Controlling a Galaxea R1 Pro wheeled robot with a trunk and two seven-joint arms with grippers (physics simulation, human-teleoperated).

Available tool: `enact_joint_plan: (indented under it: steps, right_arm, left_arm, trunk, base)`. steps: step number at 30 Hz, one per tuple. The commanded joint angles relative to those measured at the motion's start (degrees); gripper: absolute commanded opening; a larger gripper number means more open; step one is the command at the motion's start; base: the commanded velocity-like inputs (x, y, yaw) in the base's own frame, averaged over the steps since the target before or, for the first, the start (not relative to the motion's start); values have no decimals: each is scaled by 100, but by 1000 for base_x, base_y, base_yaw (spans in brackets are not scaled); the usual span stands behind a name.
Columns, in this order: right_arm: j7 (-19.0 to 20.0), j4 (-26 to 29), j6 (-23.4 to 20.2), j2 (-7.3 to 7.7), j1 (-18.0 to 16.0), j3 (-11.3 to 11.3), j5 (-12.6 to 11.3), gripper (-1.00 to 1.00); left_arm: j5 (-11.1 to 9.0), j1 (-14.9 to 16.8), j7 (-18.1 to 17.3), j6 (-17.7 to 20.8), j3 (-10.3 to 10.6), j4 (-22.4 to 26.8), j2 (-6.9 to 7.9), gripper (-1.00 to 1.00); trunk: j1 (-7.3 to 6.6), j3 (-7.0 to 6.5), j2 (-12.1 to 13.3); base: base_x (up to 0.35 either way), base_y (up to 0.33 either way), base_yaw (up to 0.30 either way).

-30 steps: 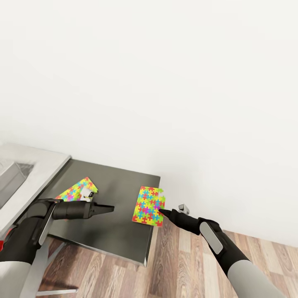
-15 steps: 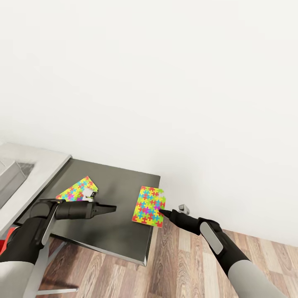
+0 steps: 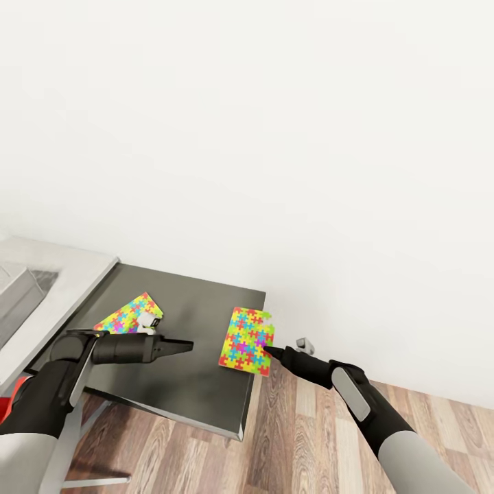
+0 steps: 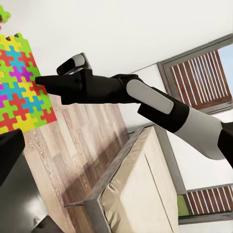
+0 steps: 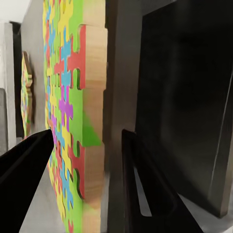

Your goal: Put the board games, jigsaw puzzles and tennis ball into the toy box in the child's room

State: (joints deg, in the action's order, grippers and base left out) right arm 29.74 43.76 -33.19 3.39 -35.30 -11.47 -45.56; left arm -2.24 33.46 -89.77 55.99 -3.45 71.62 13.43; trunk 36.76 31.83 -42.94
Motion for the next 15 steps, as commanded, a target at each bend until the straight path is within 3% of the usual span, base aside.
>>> enact_joint_plan:
  steps: [1,8,15]
  right_arm:
    - [4,5,-18,5,-2,-13,-31,-100]
    - [433,13,4,-12,8,9,-24,-100]
    - [488,18,10,-15,19,69,-42,-100]
  left_arm:
    - [4,3,-23,61,1,1,0,100]
    - [12,3,-23,53,2,-7,-7,100]
    - [19,3,-23,44,2,-32,-19,100]
  trunk:
    - [-21,-13,37]
    - [-175,-139,318]
    - [-329,-264,598]
  base:
    - [0,0,0]
    - [0,0,0]
    - [0,0,0]
